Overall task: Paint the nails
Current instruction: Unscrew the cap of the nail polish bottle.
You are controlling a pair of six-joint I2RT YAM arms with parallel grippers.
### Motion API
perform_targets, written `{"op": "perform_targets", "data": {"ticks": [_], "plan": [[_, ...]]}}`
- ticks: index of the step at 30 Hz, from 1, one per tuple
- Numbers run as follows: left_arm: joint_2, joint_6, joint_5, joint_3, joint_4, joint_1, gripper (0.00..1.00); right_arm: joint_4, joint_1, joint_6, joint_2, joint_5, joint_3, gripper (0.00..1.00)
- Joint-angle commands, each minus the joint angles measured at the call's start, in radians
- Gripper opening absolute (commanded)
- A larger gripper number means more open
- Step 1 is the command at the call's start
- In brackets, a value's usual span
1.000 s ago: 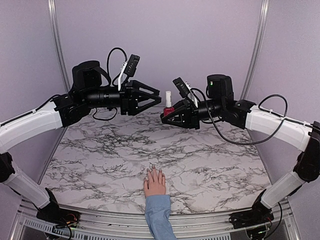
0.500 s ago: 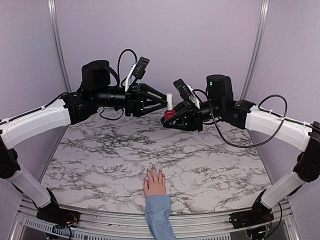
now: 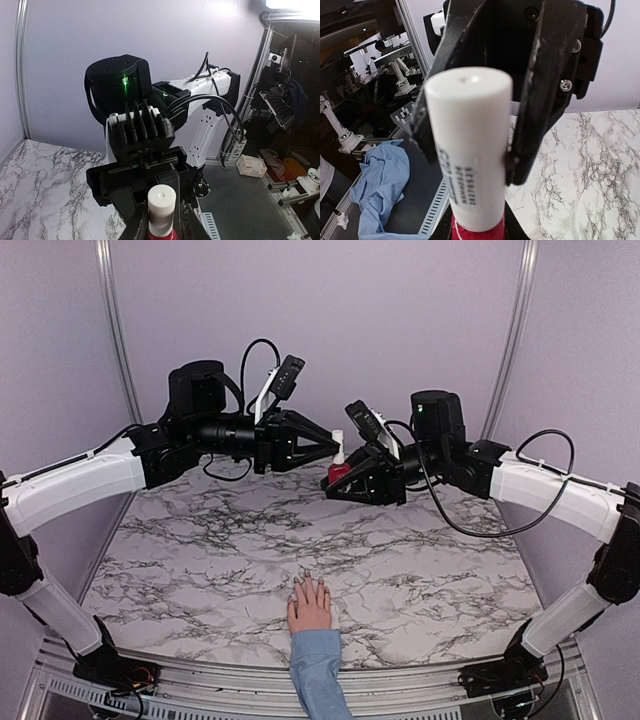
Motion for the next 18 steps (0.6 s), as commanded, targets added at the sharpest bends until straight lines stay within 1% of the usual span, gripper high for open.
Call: {"op": "perform_targets", "data": {"ticks": [1, 3, 11, 14, 18], "plan": [[0.006, 0.008, 0.003, 0.031, 0.017, -0.005, 0.19, 0.000, 0.008, -0.010, 0.006, -0.013, 0.043, 0.00], [0.003, 0.007, -0.005, 0.028, 0.016, -0.005, 0.15, 0.002, 0.005, -0.005, 0.006, -0.003, 0.044, 0.00], [-0.020, 0.011, -0.050, 0.008, 0.011, -0.007, 0.06, 0.039, -0.023, 0.057, -0.004, 0.068, 0.034, 0.00], [-0.034, 0.019, -0.095, -0.006, 0.008, -0.008, 0.03, 0.043, -0.032, 0.076, -0.010, 0.125, 0.032, 0.00], [-0.057, 0.032, -0.193, -0.027, 0.006, -0.012, 0.00, 0.041, -0.036, 0.085, -0.017, 0.203, 0.032, 0.00]]}}
